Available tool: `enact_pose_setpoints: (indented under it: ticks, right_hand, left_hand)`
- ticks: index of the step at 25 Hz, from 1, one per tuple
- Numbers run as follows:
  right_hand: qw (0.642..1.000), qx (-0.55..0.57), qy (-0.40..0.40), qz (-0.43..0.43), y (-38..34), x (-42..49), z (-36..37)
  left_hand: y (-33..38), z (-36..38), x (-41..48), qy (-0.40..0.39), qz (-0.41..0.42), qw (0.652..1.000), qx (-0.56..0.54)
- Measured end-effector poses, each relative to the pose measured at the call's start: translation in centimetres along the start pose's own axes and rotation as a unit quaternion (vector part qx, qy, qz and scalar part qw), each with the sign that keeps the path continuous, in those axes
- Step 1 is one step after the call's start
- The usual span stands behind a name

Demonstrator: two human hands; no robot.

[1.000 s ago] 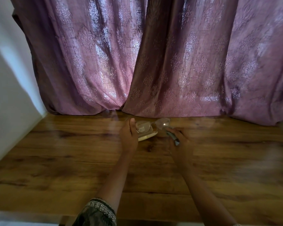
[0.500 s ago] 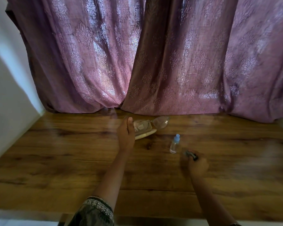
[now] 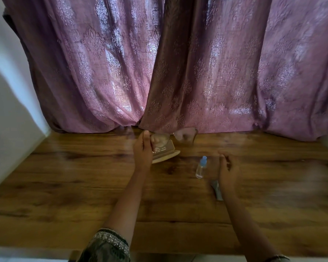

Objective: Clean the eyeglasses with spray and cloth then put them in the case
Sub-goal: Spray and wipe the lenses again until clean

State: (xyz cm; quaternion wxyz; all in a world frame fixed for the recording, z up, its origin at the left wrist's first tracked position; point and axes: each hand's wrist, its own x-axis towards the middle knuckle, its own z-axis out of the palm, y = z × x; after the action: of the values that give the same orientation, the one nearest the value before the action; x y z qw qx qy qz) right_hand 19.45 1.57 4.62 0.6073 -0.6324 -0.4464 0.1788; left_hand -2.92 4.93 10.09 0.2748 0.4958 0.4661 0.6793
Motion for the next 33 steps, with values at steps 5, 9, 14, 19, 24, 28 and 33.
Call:
enact_pose_setpoints:
  ticks: [5,9,14,19,24,28,33]
  right_hand:
    - [0.986,0.121,-0.104,-0.045,-5.5,1.6,1.2]
    - [0.963,0.176,-0.203,-0.037,-7.8,1.6,1.2]
    - [0.940,0.220,-0.262,-0.025,-9.2,2.1,0.2]
    - [0.947,0.220,-0.229,-0.057,-10.2,2.5,-0.3]
    - [0.965,0.172,-0.172,-0.096,-9.3,2.6,-0.2]
    - [0.978,0.119,-0.137,-0.105,-8.5,2.1,0.6]
    - [0.981,0.107,-0.127,-0.103,-8.1,1.6,0.7]
  left_hand:
    - [-0.3,0.1,0.8,-0.042,-0.084,0.985,-0.145]
    - [-0.4,0.0,0.9,-0.097,-0.130,0.954,-0.251]
    - [-0.3,0.1,0.6,-0.071,-0.195,0.935,-0.287]
    - [-1.0,0.8,0.6,-0.005,-0.101,0.994,0.033]
    - [2.4,1.1,0.3,0.022,0.195,0.958,0.211]
    - [3.7,2.2,0.0,-0.035,0.282,0.925,0.253]
    - [3.2,2.5,-0.6,-0.040,0.258,0.924,0.280]
